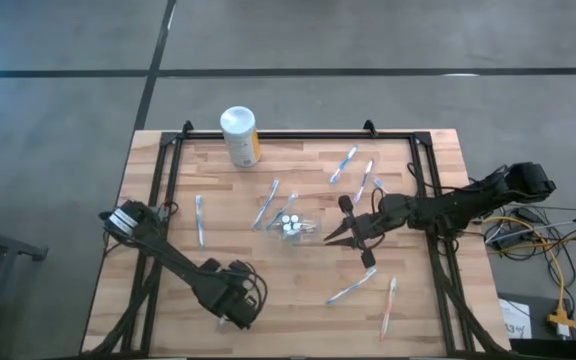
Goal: Pick & Place toothbrushing station
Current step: Put the blue toothbrush into the transparent organizer
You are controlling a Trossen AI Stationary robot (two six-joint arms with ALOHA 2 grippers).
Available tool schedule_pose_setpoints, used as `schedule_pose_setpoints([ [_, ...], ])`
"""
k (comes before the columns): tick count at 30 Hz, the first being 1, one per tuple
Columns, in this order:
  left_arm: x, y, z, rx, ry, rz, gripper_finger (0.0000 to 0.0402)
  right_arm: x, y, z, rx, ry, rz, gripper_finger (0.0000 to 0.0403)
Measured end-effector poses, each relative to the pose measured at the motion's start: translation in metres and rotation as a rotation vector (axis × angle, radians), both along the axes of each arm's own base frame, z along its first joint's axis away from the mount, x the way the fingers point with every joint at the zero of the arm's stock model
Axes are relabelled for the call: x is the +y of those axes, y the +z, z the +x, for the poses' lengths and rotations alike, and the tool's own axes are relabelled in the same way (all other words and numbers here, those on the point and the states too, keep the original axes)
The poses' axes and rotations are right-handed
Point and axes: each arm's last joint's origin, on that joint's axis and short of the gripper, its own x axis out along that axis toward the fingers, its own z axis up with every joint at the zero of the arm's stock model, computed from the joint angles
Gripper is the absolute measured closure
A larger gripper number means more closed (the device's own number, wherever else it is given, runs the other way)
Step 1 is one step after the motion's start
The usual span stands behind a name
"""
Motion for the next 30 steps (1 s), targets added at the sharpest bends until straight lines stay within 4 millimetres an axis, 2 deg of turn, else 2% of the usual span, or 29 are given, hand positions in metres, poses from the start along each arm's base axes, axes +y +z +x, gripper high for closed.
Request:
schedule_pose_setpoints([
  [6, 0.005, -0.011, 0.005, 0.052, -0.079, 0.015, 0.0246, 0.002, -0.003, -0.001, 0.032, 0.003, 0.023, 0.036],
  [9, 0.008, -0.016, 0.003, 0.085, -0.137, 0.007, 0.026, 0.007, -0.005, -0.003, 0.037, 0.026, 0.022, 0.036],
  [11, 0.01, -0.019, 0.001, 0.103, -0.171, 0.0, 0.0284, 0.013, -0.005, -0.004, 0.037, 0.05, 0.014, 0.036],
  [16, 0.01, -0.024, -0.006, 0.15, -0.353, 0.05, 0.0378, 0.035, -0.003, -0.01, 0.004, 0.143, -0.001, 0.036],
  [17, 0.011, -0.023, -0.007, 0.149, -0.375, 0.078, 0.0387, 0.04, -0.003, -0.012, -0.001, 0.156, 0.0, 0.036],
  [23, 0.019, 0.001, -0.008, -0.017, -0.443, 0.336, 0.0394, 0.07, -0.003, -0.024, 0.005, 0.139, 0.013, 0.036],
  [27, 0.027, 0.046, -0.01, -0.238, -0.445, 0.502, 0.0398, 0.087, -0.003, -0.033, 0.007, 0.1, 0.014, 0.036],
  [30, 0.033, 0.069, -0.019, -0.346, -0.458, 0.584, 0.0399, 0.098, -0.004, -0.041, 0.008, 0.074, 0.011, 0.036],
])
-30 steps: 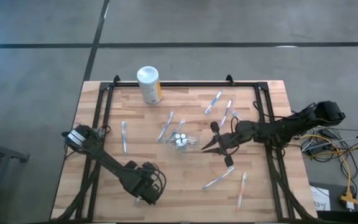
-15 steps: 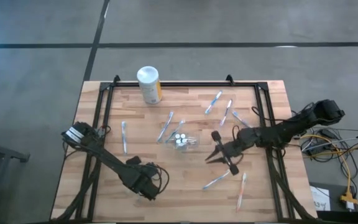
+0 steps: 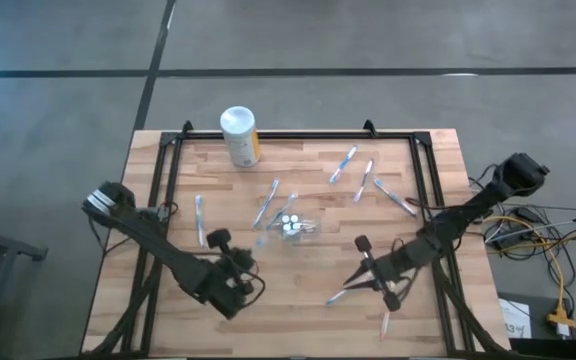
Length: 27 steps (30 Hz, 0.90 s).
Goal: Pick & Place toothbrushing station
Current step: Put the blue toothbrush into the transparent organizer
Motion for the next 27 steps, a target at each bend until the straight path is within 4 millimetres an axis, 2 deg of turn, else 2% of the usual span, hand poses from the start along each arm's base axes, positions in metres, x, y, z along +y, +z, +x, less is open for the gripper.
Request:
schedule_pose_setpoints([
  [3, 0.007, 0.031, -0.012, -0.208, -0.022, 0.132, 0.04, 0.009, -0.003, -0.005, 0.006, -0.03, -0.005, 0.036],
  [6, 0.018, 0.047, -0.025, -0.388, 0.021, 0.234, 0.04, 0.015, -0.008, -0.007, 0.018, -0.045, -0.016, 0.036],
  [9, 0.03, 0.062, -0.035, -0.532, 0.04, 0.192, 0.04, 0.02, -0.015, -0.005, 0.036, -0.041, -0.006, 0.036],
  [12, 0.041, 0.072, -0.037, -0.651, -0.107, 0.082, 0.0401, 0.023, -0.02, -0.001, 0.05, -0.045, -0.006, 0.036],
  [15, 0.055, 0.069, -0.038, -0.8, -0.348, 0.037, 0.0401, 0.026, -0.022, 0.004, 0.058, -0.048, -0.012, 0.036],
  [17, 0.068, 0.065, -0.04, -0.868, -0.442, 0.05, 0.0401, 0.027, -0.021, 0.005, 0.058, -0.05, -0.012, 0.036],
  [20, 0.089, 0.051, -0.037, -0.856, -0.565, 0.095, 0.0401, 0.027, -0.02, 0.006, 0.053, -0.049, -0.008, 0.036],
  [27, 0.141, 0.017, -0.03, -0.845, -0.48, 0.116, 0.0401, 0.026, -0.02, 0.005, 0.053, -0.049, -0.011, 0.036],
])
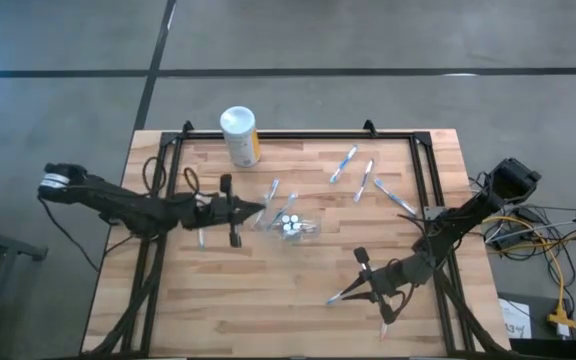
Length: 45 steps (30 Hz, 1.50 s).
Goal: Pick & Place toothbrushing station
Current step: Put the blue toothbrush into the transparent organizer
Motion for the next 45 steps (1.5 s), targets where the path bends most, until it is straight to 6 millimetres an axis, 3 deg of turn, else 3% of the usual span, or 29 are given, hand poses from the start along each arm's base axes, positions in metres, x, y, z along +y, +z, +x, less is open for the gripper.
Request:
schedule_pose_setpoints([
  [5, 0.014, -0.021, 0.003, -0.048, -0.008, -0.066, 0.0401, 0.0, 0.0, 0.0, 0.0, 0.002, -0.006, 0.036],
  [8, 0.015, -0.04, 0.01, 0.016, -0.001, -0.072, 0.0401, 0.0, 0.001, 0.0, -0.008, 0.004, -0.013, 0.036],
  [16, 0.016, -0.07, 0.034, 0.083, 0.065, -0.109, 0.0401, 0.0, 0.001, 0.0, -0.007, 0.003, -0.007, 0.036],
  [26, 0.018, -0.095, 0.038, 0.19, 0.159, -0.162, 0.0401, 0.003, 0.009, 0.002, -0.032, 0.01, -0.005, 0.036],
  [36, 0.018, -0.077, 0.034, 0.125, 0.137, -0.219, 0.0361, 0.002, 0.009, 0.003, -0.06, 0.018, -0.081, 0.036],
  [45, 0.016, -0.063, 0.022, 0.199, 0.111, -0.23, 0.0298, 0.002, 0.009, 0.003, -0.083, 0.025, -0.145, 0.036],
])
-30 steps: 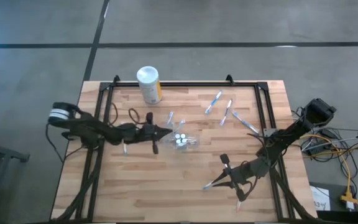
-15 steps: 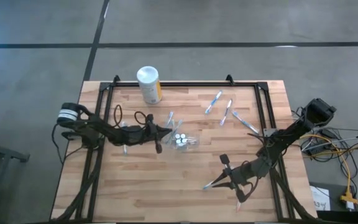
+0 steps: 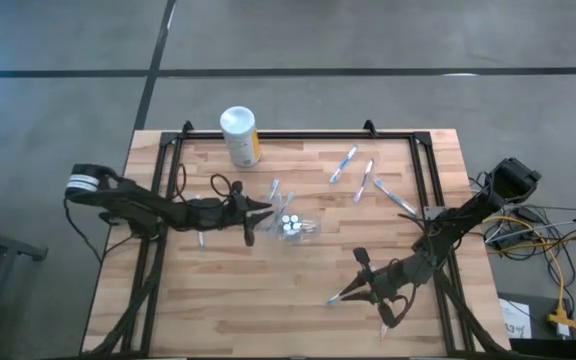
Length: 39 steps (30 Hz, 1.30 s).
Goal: Pick & Place toothbrushing station
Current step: Put the blue toothbrush into the transparent organizer
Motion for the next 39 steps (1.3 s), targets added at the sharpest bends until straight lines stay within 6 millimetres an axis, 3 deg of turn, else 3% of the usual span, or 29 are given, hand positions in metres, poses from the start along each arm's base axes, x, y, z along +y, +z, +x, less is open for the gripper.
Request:
schedule_pose_setpoints([
  [5, -0.01, 0.04, -0.013, -0.138, -0.078, -0.022, 0.0276, 0.0, 0.0, 0.0, 0.001, 0.0, 0.001, 0.036],
  [9, -0.022, 0.076, -0.031, -0.14, -0.238, -0.171, 0.0282, 0.0, 0.0, 0.0, -0.006, 0.0, -0.015, 0.036],
  [13, -0.039, 0.099, -0.058, 0.025, -0.372, -0.173, 0.0321, -0.001, 0.003, 0.003, -0.013, -0.009, -0.008, 0.036],
  [17, -0.054, 0.102, -0.082, 0.06, -0.41, -0.081, 0.038, -0.004, 0.006, 0.007, -0.012, -0.033, 0.026, 0.036],
  [23, -0.061, 0.072, -0.095, -0.023, -0.343, -0.07, 0.0394, -0.022, 0.012, 0.02, 0.057, -0.169, 0.081, 0.036],
  [27, -0.055, 0.044, -0.094, -0.072, -0.316, -0.074, 0.0398, -0.051, 0.04, 0.02, 0.23, -0.356, -0.014, 0.0363],
  [30, -0.045, 0.024, -0.094, -0.108, -0.335, -0.029, 0.0398, -0.076, 0.065, 0.017, 0.337, -0.443, -0.074, 0.0373],
  [34, -0.021, 0.004, -0.095, -0.151, -0.24, -0.068, 0.0399, -0.104, 0.088, 0.02, 0.396, -0.362, -0.168, 0.0384],
  [39, 0.001, -0.011, -0.098, -0.107, -0.198, -0.126, 0.04, -0.146, 0.098, 0.025, 0.526, -0.43, -0.2, 0.0385],
])
